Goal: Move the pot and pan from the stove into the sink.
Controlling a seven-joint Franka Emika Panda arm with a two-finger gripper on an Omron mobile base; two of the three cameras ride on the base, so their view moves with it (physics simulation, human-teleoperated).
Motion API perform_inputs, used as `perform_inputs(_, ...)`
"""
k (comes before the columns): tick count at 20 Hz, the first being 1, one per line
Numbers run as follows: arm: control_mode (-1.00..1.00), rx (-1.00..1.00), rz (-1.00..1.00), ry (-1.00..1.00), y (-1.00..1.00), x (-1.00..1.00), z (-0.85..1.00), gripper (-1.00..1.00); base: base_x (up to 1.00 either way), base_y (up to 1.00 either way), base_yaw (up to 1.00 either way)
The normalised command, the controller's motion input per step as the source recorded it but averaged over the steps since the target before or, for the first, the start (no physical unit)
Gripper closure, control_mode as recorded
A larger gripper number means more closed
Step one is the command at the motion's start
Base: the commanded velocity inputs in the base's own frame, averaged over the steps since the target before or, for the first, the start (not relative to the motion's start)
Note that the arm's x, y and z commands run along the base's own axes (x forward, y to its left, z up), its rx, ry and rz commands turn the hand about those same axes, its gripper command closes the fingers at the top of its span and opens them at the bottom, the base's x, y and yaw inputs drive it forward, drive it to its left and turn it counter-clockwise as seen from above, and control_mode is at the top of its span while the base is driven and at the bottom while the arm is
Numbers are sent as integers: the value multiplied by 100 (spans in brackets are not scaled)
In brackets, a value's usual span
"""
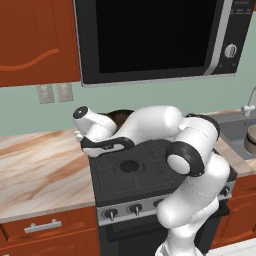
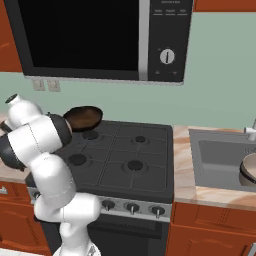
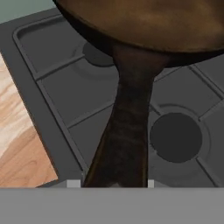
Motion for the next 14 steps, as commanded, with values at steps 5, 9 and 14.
perform_inputs(5,-100,0,0,-6,-6,-82,51,100,0,0,0)
perform_inputs(9,-100,0,0,-8,-10,-90,50,100,0,0,0)
perform_inputs(14,-100,1,0,-8,-20,-88,53,100,0,0,0)
